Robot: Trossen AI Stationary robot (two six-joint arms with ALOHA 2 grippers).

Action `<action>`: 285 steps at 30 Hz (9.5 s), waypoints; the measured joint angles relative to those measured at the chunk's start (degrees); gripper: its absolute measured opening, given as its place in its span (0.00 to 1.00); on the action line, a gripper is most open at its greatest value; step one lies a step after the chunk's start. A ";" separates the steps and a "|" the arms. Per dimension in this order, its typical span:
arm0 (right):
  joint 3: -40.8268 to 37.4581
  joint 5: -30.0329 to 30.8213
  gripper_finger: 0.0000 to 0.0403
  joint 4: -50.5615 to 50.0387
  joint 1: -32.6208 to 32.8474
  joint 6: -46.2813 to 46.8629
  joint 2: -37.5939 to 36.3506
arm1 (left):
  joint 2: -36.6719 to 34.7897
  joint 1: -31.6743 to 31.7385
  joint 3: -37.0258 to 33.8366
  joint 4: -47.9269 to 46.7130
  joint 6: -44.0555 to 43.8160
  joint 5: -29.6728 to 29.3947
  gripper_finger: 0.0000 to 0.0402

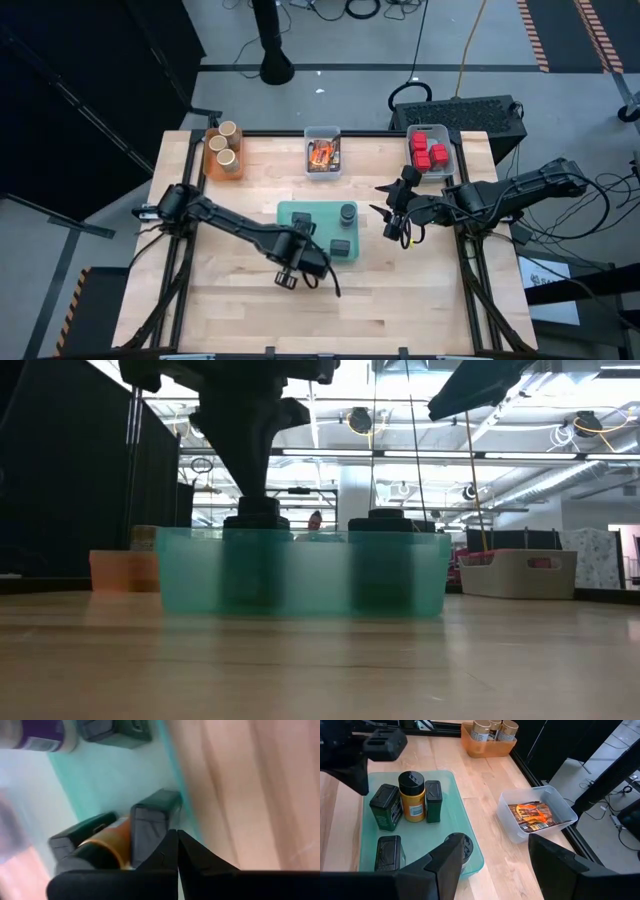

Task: Sort spices by type
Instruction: Put the black spice can into the green bin, then return to Home Position

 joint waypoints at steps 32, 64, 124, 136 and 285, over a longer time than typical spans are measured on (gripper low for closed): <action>-0.02 -0.01 0.52 -0.06 0.00 -0.03 0.00 | 2.60 1.49 -0.02 2.48 -4.52 -4.70 0.00; 0.05 -4.48 0.37 15.44 4.09 -2.39 6.94 | -33.95 -22.74 -26.45 17.65 -17.93 -43.04 0.00; 12.39 -4.52 0.00 30.99 2.39 3.70 47.87 | -41.48 -22.86 -29.42 9.96 -27.18 -59.97 0.00; 12.39 -6.01 0.00 31.31 2.53 3.45 47.87 | -41.48 -22.86 -29.42 9.98 -27.23 -59.95 0.00; -52.89 -46.07 0.00 51.36 -20.15 -28.53 -56.52 | -113.24 12.44 -95.84 69.82 9.10 -4.19 0.06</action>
